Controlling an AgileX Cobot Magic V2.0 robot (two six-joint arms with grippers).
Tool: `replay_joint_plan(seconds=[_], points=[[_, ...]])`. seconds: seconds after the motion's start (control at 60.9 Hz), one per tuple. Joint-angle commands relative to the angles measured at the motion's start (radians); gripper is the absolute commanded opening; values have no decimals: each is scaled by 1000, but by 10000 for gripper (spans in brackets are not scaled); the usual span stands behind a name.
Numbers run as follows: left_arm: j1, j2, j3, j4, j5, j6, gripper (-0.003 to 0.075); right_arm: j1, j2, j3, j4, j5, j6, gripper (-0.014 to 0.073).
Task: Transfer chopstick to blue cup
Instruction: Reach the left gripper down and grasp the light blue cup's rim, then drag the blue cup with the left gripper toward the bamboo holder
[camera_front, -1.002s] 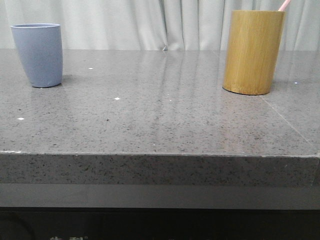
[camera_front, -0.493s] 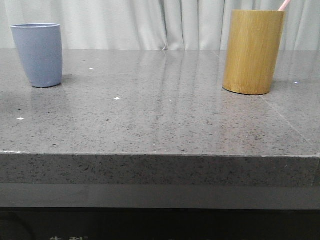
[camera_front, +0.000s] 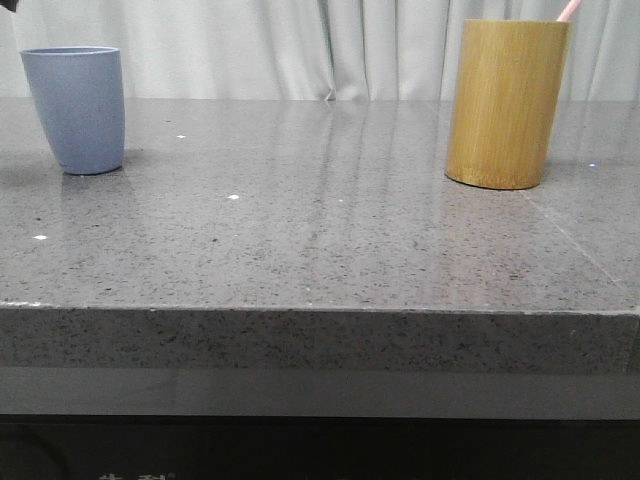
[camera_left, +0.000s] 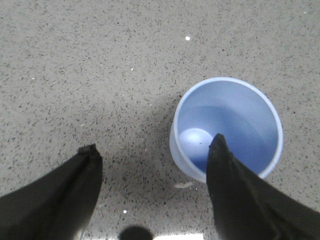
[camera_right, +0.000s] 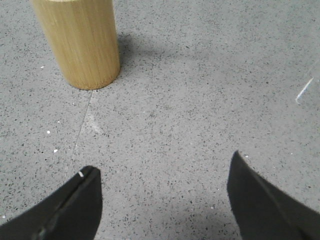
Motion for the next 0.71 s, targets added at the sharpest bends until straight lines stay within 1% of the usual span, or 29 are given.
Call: replay_joint_plan(seconds=[0.0, 0.263, 0.476, 0.608, 0.64, 0.69], points=[[-21, 5, -81, -19, -20, 20, 440, -5, 3, -31, -9, -67, -9, 540], [-71, 128, -195, 24, 38, 19, 440, -5, 3, -31, -9, -67, -9, 540], [-71, 202, -281, 56, 111, 19, 440, -5, 3, -31, -9, -67, -9, 540], [-71, 223, -297, 56, 113, 19, 439, -5, 3, -31, -9, -67, -9, 540], [-71, 226, -297, 56, 116, 19, 435, -5, 3, -31, -9, -66, -9, 540], [-71, 232, -297, 56, 123, 19, 407, -5, 3, -31, -9, -66, -9, 540]])
